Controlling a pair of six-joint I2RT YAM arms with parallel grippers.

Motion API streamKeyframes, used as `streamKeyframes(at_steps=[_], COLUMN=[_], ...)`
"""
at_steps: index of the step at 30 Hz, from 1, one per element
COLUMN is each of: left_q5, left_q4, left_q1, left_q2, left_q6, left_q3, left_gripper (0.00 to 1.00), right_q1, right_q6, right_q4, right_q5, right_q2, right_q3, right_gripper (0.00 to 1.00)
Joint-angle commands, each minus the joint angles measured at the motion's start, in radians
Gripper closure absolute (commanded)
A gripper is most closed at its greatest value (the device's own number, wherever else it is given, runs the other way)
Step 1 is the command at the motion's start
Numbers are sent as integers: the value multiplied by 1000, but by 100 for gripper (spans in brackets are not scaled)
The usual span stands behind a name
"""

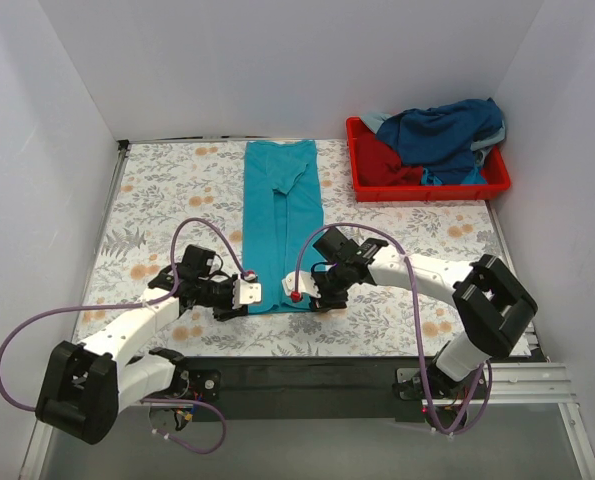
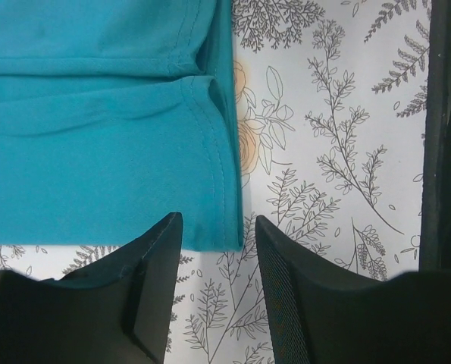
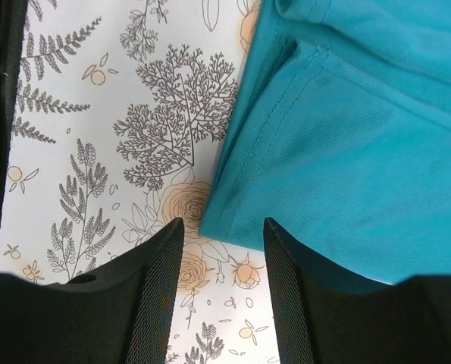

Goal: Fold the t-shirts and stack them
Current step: Fold the tshirt

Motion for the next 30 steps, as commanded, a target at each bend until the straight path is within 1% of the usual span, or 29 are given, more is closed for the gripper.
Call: streamKeyframes(at_steps=[1,5,14,16,17,19,20,21,22,23,24,25,26,29,30], left_q5=[49,32,-11,-23,-24,-37,-40,-41,-40,-41,-40,-38,-34,-21,-21], left_q4=[-22,8,67,73,74,87,87,88,88,88,88,88,87,61,44], left_q1=[-6,-6,-7,-9,-9,-10,-10,-10,-12,-12,-12,-13,-19,-51,-65], left_q2=[-11,38,108,133,139,160,168,176,183,185,185,182,165,102,79], left_q6=[20,26,77,78,80,71,62,57,52,49,46,46,46,31,25], left_q3=[29,14,-32,-33,-33,-33,-29,-22,-20,-16,-14,-14,-13,-3,3], left_gripper=[57,58,58,59,59,64,67,71,80,85,90,97,99,100,100], right_q1=[15,19,36,36,36,36,38,39,39,41,44,45,49,71,87], right_q6=[-38,-44,-55,-51,-45,-43,-43,-43,-44,-41,-40,-31,-25,6,17], right_q4=[-24,-3,94,108,108,112,114,117,118,118,120,120,120,114,94], right_q5=[-20,-2,63,75,78,86,92,97,109,113,120,130,133,140,120], right_q2=[-36,0,76,91,96,102,103,105,105,103,102,102,99,73,48], right_q3=[13,5,-71,-71,-70,-70,-74,-77,-82,-87,-87,-87,-85,-74,-62], right_gripper=[46,48,48,50,55,60,68,72,75,82,86,90,98,99,99])
